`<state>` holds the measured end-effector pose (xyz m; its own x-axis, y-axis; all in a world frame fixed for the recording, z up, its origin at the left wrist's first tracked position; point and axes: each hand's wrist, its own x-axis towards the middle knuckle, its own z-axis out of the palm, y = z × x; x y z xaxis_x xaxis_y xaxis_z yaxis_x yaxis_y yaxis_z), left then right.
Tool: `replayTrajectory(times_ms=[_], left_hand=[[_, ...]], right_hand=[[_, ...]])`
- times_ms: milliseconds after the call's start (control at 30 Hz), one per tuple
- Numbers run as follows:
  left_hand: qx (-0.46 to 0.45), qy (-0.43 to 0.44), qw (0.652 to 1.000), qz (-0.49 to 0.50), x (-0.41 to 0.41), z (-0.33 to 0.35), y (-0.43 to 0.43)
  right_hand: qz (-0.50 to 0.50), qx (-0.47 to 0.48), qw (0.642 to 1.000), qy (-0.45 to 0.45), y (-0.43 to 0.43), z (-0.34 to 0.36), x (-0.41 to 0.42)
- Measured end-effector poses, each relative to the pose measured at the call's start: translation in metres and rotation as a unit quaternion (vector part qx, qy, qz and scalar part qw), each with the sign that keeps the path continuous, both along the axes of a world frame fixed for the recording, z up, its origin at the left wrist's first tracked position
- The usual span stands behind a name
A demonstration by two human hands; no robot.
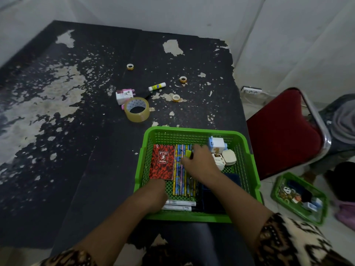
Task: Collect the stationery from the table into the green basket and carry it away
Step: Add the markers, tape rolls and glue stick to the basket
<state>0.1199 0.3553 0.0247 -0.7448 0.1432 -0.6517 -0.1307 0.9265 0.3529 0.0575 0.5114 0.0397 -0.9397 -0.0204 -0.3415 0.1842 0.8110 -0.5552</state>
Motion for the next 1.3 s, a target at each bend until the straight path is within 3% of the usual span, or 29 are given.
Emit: replayTrajectory(times_ms=[200, 367, 567, 667, 800, 900, 1100, 1300], left_hand=[[0.0, 0.023, 0.999, 0.038, -0.006, -0.006, -0.005], [-0.019, -0.02, 0.999, -0.033, -0.003, -0.005, -0.004], [-0.033, -0.054, 0.993, -0.1, 0.0, 0.001, -0.006], [0.008, 0.0, 0.997, -0.072, -0.001, 0.018, -0.018], [0.102, 0.17, 0.977, 0.072, -0.008, 0.037, -0.047], [0.122, 0.253, 0.949, 0.142, -0.011, 0.034, -0.061], [0.144, 0.261, 0.939, 0.173, -0.007, 0.019, -0.064], [0.146, 0.272, 0.936, 0.172, -0.004, 0.013, -0.066]], right_hand=[[0.021, -0.067, 0.993, -0.093, -0.016, -0.01, 0.024], [-0.037, -0.151, 0.98, -0.126, -0.016, -0.015, 0.025], [-0.074, -0.174, 0.972, -0.143, -0.014, -0.022, 0.025], [-0.061, -0.184, 0.97, -0.147, -0.019, -0.018, 0.034], [-0.059, -0.237, 0.962, -0.125, -0.021, -0.025, 0.05], [-0.006, -0.215, 0.972, -0.09, -0.022, -0.03, 0.057], [0.187, -0.082, 0.979, -0.012, -0.023, -0.038, 0.066], [0.323, 0.051, 0.944, 0.045, -0.032, -0.034, 0.058]])
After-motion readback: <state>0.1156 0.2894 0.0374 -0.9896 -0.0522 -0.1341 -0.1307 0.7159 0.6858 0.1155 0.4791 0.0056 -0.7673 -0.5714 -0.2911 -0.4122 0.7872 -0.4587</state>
